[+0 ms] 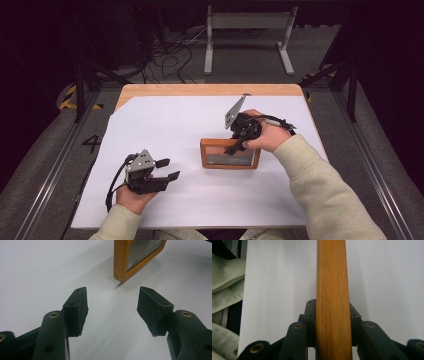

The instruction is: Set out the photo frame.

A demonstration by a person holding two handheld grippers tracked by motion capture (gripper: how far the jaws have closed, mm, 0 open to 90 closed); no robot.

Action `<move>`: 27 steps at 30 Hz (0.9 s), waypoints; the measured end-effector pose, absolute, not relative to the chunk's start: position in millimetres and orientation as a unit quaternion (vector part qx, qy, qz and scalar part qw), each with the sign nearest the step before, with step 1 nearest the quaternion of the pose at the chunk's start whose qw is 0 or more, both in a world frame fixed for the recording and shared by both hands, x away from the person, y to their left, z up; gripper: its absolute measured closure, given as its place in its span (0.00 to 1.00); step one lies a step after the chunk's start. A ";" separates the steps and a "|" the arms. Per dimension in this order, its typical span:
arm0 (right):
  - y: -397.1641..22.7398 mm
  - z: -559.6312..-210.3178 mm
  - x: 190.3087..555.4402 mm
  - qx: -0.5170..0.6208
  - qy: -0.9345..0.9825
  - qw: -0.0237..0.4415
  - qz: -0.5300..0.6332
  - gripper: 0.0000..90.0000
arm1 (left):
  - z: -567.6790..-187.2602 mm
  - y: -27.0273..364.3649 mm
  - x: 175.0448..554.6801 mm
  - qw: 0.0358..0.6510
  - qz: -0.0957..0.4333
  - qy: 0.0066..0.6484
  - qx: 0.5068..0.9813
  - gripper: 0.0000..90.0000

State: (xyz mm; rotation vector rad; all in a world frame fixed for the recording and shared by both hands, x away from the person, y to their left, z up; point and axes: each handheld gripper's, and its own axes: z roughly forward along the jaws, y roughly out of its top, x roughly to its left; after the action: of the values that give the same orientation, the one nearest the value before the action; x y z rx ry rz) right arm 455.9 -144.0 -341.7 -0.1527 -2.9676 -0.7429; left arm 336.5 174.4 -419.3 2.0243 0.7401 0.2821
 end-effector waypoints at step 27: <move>-149.2 -355.5 465.4 -0.036 -0.963 -0.004 -0.268 0.60 | -420.1 170.4 340.0 0.465 0.111 0.295 0.828 0.46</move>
State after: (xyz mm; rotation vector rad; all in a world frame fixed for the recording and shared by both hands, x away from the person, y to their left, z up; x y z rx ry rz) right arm 465.4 -149.2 -355.5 -0.1136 -3.0334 -0.8432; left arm 340.0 170.4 -420.1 2.0327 0.7247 0.2727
